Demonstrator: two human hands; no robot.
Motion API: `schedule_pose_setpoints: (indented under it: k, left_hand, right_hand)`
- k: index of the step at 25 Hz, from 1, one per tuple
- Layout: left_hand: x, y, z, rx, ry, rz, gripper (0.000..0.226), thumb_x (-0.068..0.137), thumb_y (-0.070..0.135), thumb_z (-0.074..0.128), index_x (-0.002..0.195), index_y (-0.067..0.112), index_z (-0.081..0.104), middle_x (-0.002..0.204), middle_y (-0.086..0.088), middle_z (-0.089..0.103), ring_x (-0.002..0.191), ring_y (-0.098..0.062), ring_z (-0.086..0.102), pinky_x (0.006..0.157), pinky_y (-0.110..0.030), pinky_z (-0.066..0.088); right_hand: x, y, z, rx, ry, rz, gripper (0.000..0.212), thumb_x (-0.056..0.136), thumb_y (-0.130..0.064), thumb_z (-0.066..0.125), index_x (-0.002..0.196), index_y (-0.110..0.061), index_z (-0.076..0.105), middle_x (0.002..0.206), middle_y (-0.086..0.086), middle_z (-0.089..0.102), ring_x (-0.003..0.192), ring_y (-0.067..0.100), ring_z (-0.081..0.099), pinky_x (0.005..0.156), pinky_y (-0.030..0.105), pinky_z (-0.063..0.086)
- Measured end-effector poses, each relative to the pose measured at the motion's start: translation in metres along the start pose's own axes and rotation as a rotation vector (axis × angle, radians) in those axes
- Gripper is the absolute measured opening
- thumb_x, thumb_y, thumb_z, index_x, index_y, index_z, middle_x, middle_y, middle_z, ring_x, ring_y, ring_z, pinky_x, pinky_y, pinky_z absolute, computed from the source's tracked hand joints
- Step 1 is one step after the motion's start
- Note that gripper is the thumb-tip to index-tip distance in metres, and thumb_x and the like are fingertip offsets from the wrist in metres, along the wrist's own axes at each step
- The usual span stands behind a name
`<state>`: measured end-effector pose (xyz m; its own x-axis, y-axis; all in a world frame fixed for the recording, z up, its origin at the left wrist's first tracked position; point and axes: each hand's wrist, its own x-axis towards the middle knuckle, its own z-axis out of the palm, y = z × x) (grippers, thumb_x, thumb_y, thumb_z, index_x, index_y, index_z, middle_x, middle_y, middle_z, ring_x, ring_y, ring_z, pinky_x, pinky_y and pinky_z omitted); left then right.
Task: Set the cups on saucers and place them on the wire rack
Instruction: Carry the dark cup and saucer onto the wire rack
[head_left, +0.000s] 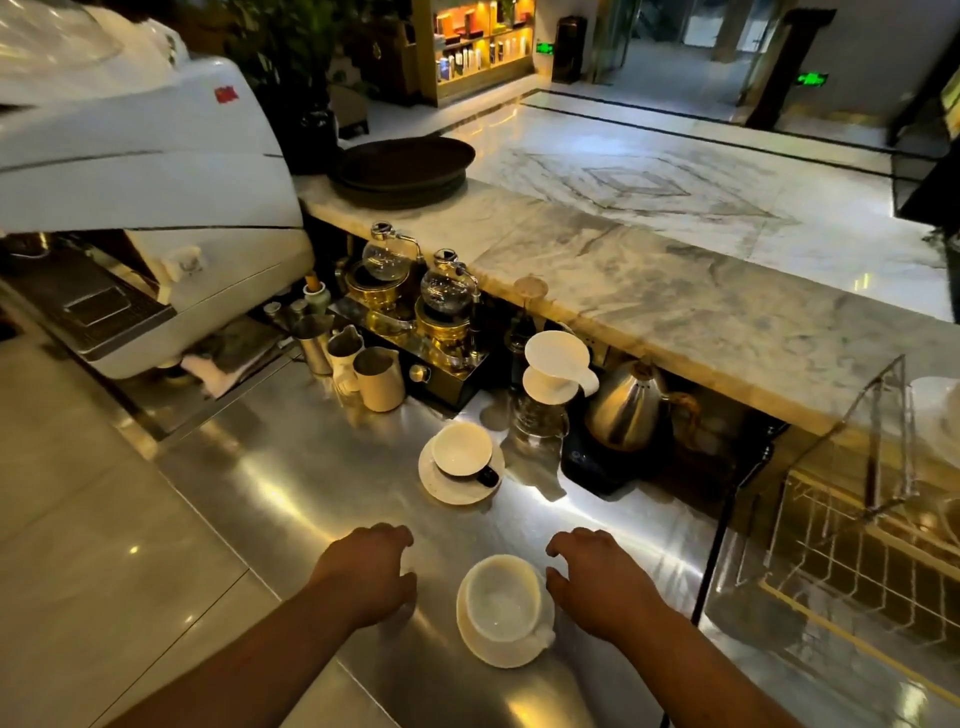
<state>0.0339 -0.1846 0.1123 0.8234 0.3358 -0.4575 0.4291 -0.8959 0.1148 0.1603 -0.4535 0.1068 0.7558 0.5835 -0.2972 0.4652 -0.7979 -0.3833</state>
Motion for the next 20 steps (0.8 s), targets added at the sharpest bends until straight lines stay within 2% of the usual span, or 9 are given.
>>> schedule_pose_setpoints:
  k: [4,7,10,12,13,16,18,20]
  left_hand:
    - [0.045,-0.021,-0.003,-0.031,-0.059,-0.011,0.063,0.077,0.051,0.062,0.137,0.034,0.055,0.139,0.006,0.059,0.124,-0.022,0.059,0.095,-0.038,0.052]
    - [0.085,-0.036,0.000,-0.086,-0.079,-0.003,0.050,0.082,0.051,0.060,0.129,0.033,0.058,0.132,0.004,0.062,0.117,-0.022,0.062,0.092,-0.038,0.052]
    - [0.121,-0.048,0.004,-0.201,-0.077,-0.004,0.044,0.091,0.052,0.055,0.130,0.030,0.059,0.130,0.001,0.066,0.113,-0.022,0.064,0.084,-0.035,0.050]
    - [0.146,-0.052,0.006,-0.305,-0.071,-0.016,0.044,0.093,0.049,0.057,0.132,0.029,0.058,0.129,-0.001,0.068,0.110,-0.021,0.065,0.079,-0.032,0.046]
    - [0.157,-0.054,0.007,-0.363,-0.059,-0.021,0.045,0.093,0.046,0.058,0.133,0.028,0.058,0.131,-0.001,0.068,0.110,-0.021,0.065,0.079,-0.032,0.045]
    - [0.187,-0.056,0.006,-0.505,-0.024,-0.032,0.045,0.091,0.042,0.066,0.134,0.029,0.057,0.128,0.001,0.070,0.099,-0.015,0.062,0.078,-0.031,0.045]
    - [0.203,-0.056,0.005,-0.588,-0.036,-0.049,0.043,0.091,0.042,0.069,0.131,0.030,0.058,0.124,0.003,0.071,0.096,-0.013,0.059,0.079,-0.031,0.045]
    - [0.219,-0.055,0.005,-0.649,-0.060,-0.062,0.038,0.091,0.042,0.068,0.125,0.030,0.059,0.120,0.002,0.073,0.098,-0.016,0.065,0.081,-0.034,0.049]
  right_hand:
    - [0.044,-0.020,0.018,0.015,-0.032,0.067,0.041,0.095,-0.046,0.055,0.133,-0.031,0.061,0.130,-0.004,0.062,0.120,0.019,0.053,0.096,0.034,0.049]
    - [0.075,-0.035,0.032,0.058,-0.047,0.143,0.038,0.093,-0.045,0.056,0.129,-0.032,0.063,0.125,-0.005,0.065,0.112,0.017,0.056,0.090,0.032,0.050]
    - [0.100,-0.052,0.045,0.154,-0.074,0.220,0.027,0.089,-0.042,0.056,0.112,-0.033,0.066,0.108,-0.009,0.067,0.097,0.015,0.062,0.082,0.031,0.053]
    - [0.120,-0.058,0.055,0.236,-0.063,0.276,0.017,0.087,-0.037,0.057,0.101,-0.031,0.065,0.096,-0.010,0.067,0.087,0.012,0.064,0.083,0.036,0.059]
    - [0.130,-0.060,0.060,0.279,-0.063,0.314,0.017,0.089,-0.035,0.057,0.103,-0.028,0.065,0.097,-0.007,0.068,0.087,0.013,0.065,0.086,0.039,0.059]
    - [0.158,-0.057,0.075,0.319,-0.103,0.371,0.031,0.093,-0.034,0.059,0.121,-0.020,0.064,0.119,0.008,0.069,0.108,0.025,0.066,0.098,0.042,0.055]
    - [0.168,-0.058,0.077,0.487,-0.052,0.498,0.033,0.090,-0.035,0.060,0.121,-0.022,0.061,0.111,0.007,0.072,0.100,0.028,0.069,0.091,0.044,0.058]
    - [0.178,-0.058,0.084,0.627,-0.017,0.584,0.028,0.092,-0.026,0.058,0.119,-0.024,0.059,0.103,0.010,0.074,0.095,0.033,0.072,0.087,0.049,0.062]
